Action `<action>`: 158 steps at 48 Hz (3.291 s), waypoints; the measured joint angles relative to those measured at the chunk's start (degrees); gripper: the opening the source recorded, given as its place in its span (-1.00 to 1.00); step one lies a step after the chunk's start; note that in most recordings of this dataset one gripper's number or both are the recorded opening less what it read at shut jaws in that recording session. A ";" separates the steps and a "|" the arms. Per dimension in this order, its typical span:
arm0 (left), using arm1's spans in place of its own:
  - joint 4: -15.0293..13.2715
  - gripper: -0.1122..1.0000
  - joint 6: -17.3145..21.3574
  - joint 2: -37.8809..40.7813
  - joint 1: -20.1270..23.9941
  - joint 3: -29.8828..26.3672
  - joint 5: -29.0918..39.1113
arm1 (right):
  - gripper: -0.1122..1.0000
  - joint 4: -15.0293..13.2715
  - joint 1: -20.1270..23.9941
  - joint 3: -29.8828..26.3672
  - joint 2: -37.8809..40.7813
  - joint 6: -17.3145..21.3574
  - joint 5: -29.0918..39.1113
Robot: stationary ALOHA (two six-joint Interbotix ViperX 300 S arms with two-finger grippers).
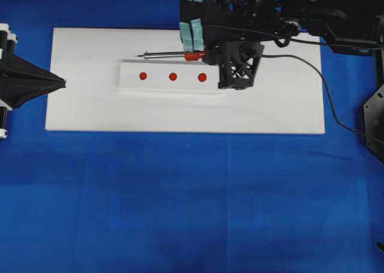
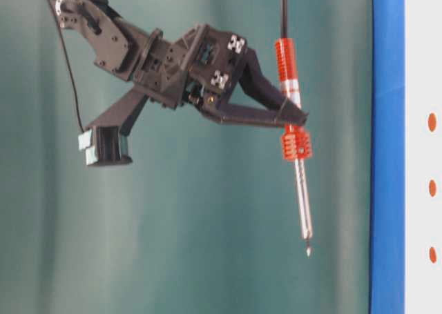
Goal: Touch the tip of the soldering iron to the mark.
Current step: 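Lift the iron tip off the strip and move right, then lower the iron tip onto the middle red dot, then hold the iron tip on the middle red dot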
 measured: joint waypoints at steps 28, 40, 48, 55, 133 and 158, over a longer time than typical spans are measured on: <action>0.00 -0.76 0.00 0.00 0.00 0.00 0.00 | -0.68 -0.35 -0.70 9.14 -9.05 2.29 2.99; 0.00 -0.76 0.00 0.00 0.00 0.00 0.00 | -0.68 -0.79 -0.62 9.40 -9.32 2.37 3.08; 0.00 -0.76 0.00 0.00 0.00 0.00 0.00 | -0.68 -0.79 -0.70 9.40 -9.23 2.37 3.08; 0.00 -0.76 0.00 0.00 0.00 0.00 0.00 | -0.68 -0.88 -0.70 9.40 -9.23 2.29 3.08; 0.00 -0.76 0.00 0.09 0.00 0.00 0.00 | -0.68 -1.14 -0.70 9.40 4.31 2.46 -2.72; 0.00 -0.76 0.00 0.18 0.00 0.09 0.00 | -0.68 -1.14 -0.70 9.32 4.92 2.46 -3.08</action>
